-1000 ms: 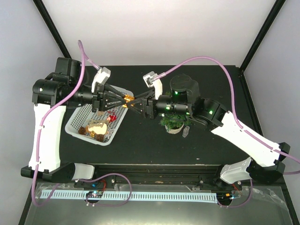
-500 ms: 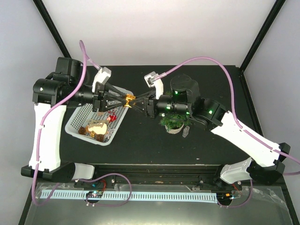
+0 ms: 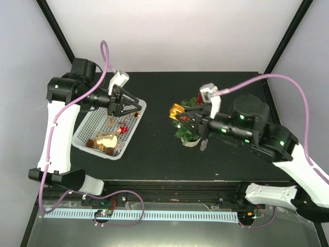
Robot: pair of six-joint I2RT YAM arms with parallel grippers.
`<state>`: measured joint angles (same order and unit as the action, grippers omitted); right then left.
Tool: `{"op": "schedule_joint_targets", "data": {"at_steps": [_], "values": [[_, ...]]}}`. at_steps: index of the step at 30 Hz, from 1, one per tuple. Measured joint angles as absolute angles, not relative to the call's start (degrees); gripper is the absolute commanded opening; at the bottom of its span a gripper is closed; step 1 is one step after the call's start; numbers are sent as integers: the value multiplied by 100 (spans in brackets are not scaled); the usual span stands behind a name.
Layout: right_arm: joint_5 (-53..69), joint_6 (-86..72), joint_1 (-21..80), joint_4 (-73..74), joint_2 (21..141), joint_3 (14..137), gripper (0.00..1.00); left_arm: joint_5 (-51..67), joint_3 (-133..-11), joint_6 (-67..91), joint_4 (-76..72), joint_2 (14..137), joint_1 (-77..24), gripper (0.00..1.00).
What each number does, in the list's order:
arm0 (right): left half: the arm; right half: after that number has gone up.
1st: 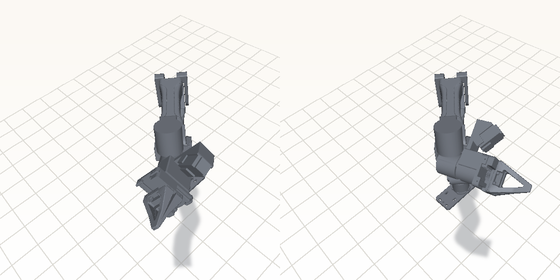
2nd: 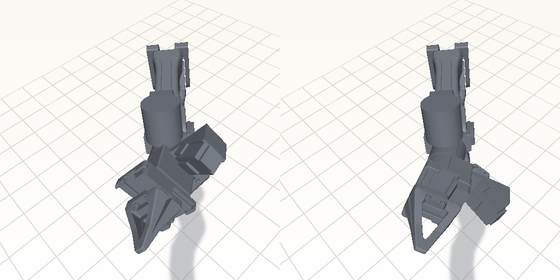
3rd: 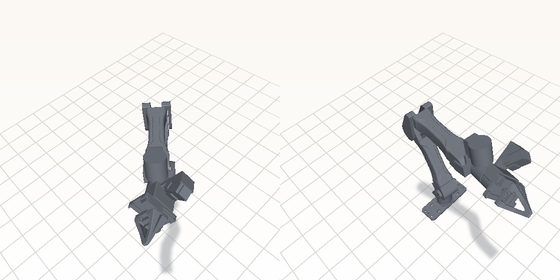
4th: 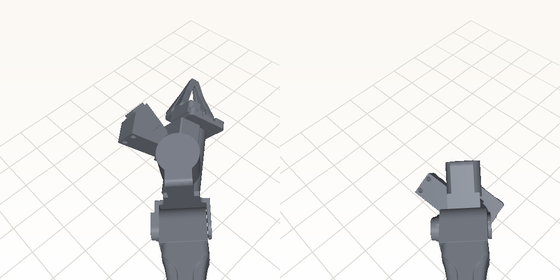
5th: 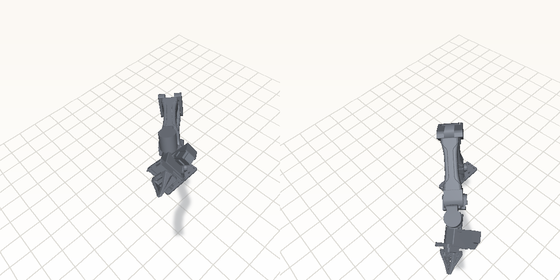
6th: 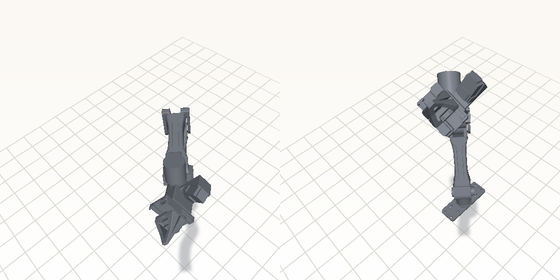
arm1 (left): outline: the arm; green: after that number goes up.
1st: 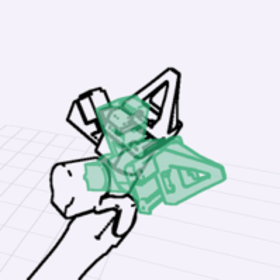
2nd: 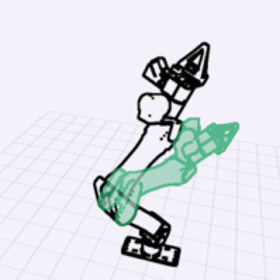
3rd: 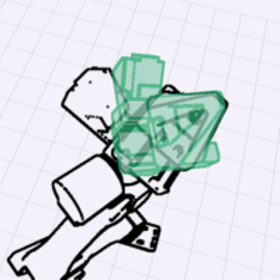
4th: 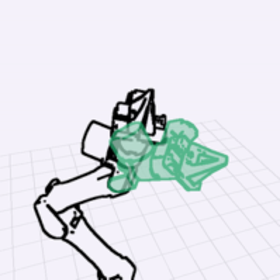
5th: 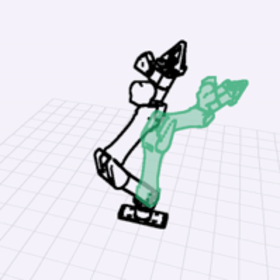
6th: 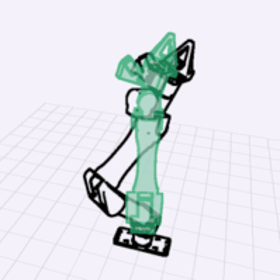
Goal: Decorate the small christmas tree
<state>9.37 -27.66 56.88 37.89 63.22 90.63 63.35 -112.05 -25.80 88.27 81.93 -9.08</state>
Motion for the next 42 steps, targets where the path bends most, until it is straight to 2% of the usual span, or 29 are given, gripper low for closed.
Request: {"op": "schedule_joint_targets", "data": {"at_steps": [6,14,18,25,42], "values": [[-86,-3055,5677,4615,5262,8189,38,6047,-11222,-2582,8827,8348,-908,56],[-1007,-3623,4978,5236,5214,7242,39,5686,-11209,-2589,8825,8493,-908,56],[-1031,-3763,4169,5288,5151,6794,39,5553,-11155,-2591,8827,8490,-908,56],[-585,-3719,3317,5068,5249,6532,39,5428,-11074,-2591,8823,8490,-908,56],[165,-3476,3122,4508,5780,6324,38,5395,-10884,-2598,8825,8475,-908,56]]}}
